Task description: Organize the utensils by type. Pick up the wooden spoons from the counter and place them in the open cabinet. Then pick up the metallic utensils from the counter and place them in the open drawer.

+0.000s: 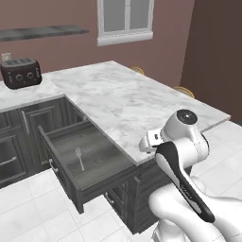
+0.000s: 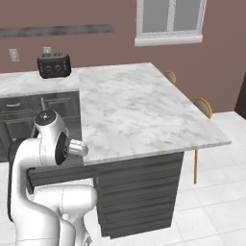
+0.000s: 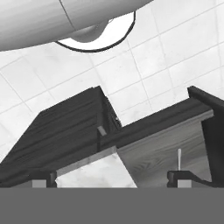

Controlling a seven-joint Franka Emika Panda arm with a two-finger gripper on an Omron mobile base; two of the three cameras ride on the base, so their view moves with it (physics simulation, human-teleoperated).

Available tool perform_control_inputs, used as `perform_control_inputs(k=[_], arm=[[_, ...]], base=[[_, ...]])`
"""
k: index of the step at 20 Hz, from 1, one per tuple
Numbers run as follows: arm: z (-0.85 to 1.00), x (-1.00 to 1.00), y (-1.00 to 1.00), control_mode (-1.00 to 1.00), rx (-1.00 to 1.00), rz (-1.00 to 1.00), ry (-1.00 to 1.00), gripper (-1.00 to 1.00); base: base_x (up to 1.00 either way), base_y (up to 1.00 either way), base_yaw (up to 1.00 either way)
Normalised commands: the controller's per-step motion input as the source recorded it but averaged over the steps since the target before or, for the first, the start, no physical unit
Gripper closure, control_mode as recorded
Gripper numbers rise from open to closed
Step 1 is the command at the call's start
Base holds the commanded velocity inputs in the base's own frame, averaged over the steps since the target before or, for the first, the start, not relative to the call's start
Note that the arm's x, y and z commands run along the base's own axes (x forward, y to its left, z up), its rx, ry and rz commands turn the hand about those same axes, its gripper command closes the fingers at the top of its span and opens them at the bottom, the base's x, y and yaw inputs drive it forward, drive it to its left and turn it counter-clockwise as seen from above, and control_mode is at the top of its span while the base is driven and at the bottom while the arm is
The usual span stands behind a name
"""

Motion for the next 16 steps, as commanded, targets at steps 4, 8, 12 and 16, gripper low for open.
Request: perform_control_inputs(k=[4,8,12,16], arm=[[0.00,0.00,0.00,1.00,0.00,0.00,0.00,-1.00],[0.00,0.00,0.00,1.00,0.00,0.00,0.00,-1.00],[0.00,0.00,0.00,1.00,0.00,0.00,0.00,-1.00],[0.00,0.00,0.00,1.00,0.00,0.00,0.00,-1.00]], base=[[-0.50,-0.14,-0.38],[-0.43,-0.03,-0.45],[-0.29,0.00,-0.56],[-0.21,-0.01,-0.60]])
